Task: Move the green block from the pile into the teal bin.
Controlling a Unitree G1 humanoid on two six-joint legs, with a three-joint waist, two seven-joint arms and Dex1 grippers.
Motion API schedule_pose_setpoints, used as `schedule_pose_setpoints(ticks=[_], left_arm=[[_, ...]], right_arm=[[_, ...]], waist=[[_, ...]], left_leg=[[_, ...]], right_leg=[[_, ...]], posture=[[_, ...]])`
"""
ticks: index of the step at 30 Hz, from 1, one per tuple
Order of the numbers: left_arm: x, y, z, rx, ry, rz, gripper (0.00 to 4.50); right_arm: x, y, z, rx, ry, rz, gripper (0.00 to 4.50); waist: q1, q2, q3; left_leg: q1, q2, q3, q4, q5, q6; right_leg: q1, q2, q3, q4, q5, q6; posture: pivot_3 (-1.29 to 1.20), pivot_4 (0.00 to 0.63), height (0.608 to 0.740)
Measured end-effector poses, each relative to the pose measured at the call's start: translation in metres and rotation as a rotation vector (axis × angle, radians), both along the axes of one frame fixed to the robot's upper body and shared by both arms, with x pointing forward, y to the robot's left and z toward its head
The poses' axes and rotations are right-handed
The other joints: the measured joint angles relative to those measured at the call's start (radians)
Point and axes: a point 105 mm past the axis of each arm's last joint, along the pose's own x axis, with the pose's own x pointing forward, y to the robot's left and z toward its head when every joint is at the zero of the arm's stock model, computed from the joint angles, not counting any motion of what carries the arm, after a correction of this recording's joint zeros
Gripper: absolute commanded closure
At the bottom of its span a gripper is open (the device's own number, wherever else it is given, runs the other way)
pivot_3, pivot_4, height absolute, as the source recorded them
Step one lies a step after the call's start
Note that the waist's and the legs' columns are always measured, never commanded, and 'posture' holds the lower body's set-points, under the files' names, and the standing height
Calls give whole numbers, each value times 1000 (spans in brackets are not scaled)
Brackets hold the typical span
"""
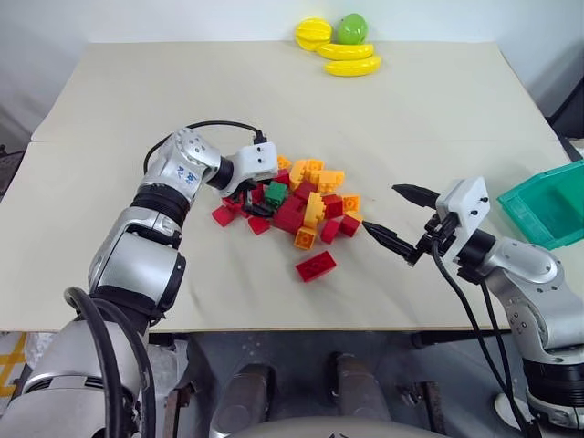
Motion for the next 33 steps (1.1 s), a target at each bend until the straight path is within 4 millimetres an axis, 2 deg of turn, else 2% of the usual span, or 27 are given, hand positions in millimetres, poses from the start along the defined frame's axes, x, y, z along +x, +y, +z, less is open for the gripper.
schedule_pose_setpoints(ticks=[2, 3, 6, 9, 14, 17, 20, 22, 23, 26, 30, 33], left_arm=[[0, 0, 0, -2, 0, 0, 2056], [0, 1, 1, -4, 0, 3, 2113], [2, 7, 5, -33, 3, 31, 2113], [3, 14, 13, -134, 15, 71, 2113], [-3, 8, 44, -420, 43, 34, 2113], [-9, -2, 60, -499, 27, -40, 2113], [-26, -37, 63, -548, 41, -203, 2113], [-42, -70, 50, -543, 83, -322, 2113], [-52, -90, 37, -532, 118, -385, 2113], [-71, -121, 11, -480, 174, -482, 2113], [-78, -153, -2, -436, 155, -522, 2113], [-81, -168, -7, -429, 149, -525, 1140]], right_arm=[[0, 0, 0, 0, 1, 0, 0], [0, 0, 0, 0, 1, 0, 0], [-1, -1, -2, 0, 8, -2, 0], [-1, -2, -4, 0, 13, -7, 0], [-2, -12, -2, -7, 7, -37, 0], [-3, -19, 0, 0, 4, -63, 0], [-6, -35, 4, -10, 8, -109, 0], [-12, -49, 4, -30, 20, -151, 0], [-18, -55, 3, -43, 30, -166, 0], [-24, -62, 2, -48, 39, -190, 0], [-34, -77, 4, -57, 39, -263, 0], [-40, -77, 8, -64, 25, -278, 0]], waist=[[0, 0, 0], [0, 0, 0], [-2, 0, 0], [-2, 0, 0], [4, 0, 0], [5, 0, 0], [11, 0, 0], [19, 0, 0], [21, 0, 0], [13, 0, 0], [6, 0, 0], [6, 0, 0]], left_leg=[[0, 0, 0, 0, 0, 0], [0, 0, 0, 0, 0, 0], [0, 0, 0, 0, 0, 0], [-1, 0, 0, 0, 0, 0], [-2, 0, -1, 0, 0, 0], [-2, 0, -1, 0, 0, 0], [-3, -1, -2, 0, 0, 1], [-3, -1, -2, 1, -1, 1], [-3, -1, -2, 1, -1, 2], [-3, -1, 0, 0, -1, 2], [-2, 0, 4, 1, -1, 3], [-1, 0, 4, 1, -1, 3]], right_leg=[[0, 0, 0, 0, 0, 0], [0, 0, 0, 0, 0, 0], [0, 0, 0, 0, 0, 0], [-1, 0, 0, 0, 0, 0], [-1, 0, 0, -1, 0, 0], [-1, 0, 0, -1, 0, 0], [0, -1, 0, -2, 0, 1], [1, -1, -1, -4, 1, 2], [1, -1, -1, -5, 1, 2], [0, -1, -1, -6, 2, 3], [1, -1, 1, -5, 2, 3], [1, -1, 2, -5, 2, 3]], posture=[[0, 150, 740], [0, 150, 740], [0, 150, 740], [0, 150, 740], [0, 150, 740], [0, 150, 740], [0, 150, 740], [0, 150, 740], [0, 150, 740], [0, 150, 740], [0, 150, 740], [0, 150, 740]])
